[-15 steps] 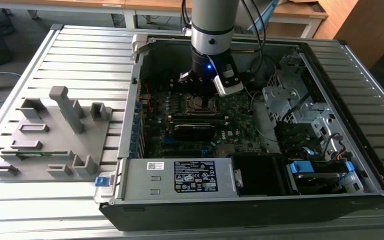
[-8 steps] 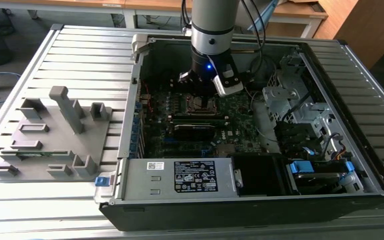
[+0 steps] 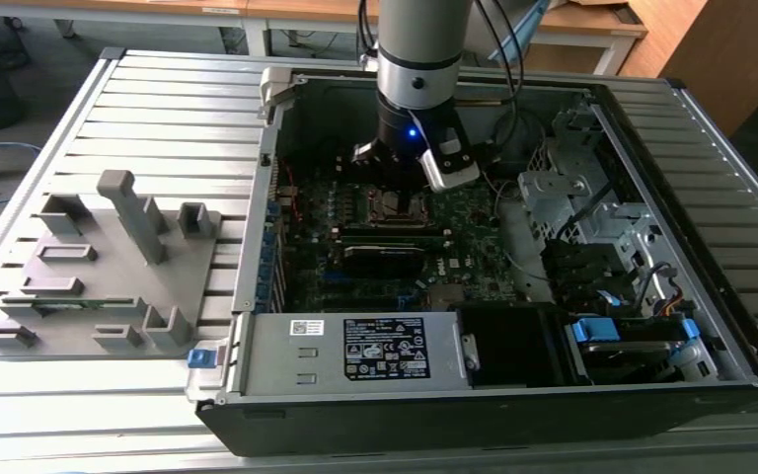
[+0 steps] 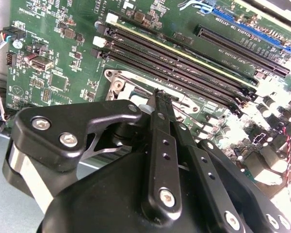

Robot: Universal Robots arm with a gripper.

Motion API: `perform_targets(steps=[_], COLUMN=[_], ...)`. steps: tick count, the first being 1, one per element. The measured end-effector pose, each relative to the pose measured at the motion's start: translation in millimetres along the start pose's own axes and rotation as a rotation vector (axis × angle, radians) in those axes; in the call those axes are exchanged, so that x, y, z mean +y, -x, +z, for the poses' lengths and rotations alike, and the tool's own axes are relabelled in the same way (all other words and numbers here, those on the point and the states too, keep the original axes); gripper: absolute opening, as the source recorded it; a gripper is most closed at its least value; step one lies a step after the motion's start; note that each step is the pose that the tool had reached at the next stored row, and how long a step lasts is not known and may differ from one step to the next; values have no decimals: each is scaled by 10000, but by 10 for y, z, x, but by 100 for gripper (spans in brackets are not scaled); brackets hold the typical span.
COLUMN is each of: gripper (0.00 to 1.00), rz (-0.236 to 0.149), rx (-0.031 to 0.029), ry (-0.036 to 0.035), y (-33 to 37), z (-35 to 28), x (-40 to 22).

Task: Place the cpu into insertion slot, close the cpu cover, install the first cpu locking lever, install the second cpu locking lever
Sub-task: 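Install the second cpu locking lever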

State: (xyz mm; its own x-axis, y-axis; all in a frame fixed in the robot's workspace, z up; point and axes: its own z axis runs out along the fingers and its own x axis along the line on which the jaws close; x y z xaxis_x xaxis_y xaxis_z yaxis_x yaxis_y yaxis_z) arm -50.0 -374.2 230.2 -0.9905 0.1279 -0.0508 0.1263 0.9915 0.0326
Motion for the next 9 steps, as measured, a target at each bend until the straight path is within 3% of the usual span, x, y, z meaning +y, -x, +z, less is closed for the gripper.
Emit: perform_targets(steps=[9], gripper=[11], rz=[0], rx=[0], ry=[-2], y=[-38], z=[41], x=[-6])
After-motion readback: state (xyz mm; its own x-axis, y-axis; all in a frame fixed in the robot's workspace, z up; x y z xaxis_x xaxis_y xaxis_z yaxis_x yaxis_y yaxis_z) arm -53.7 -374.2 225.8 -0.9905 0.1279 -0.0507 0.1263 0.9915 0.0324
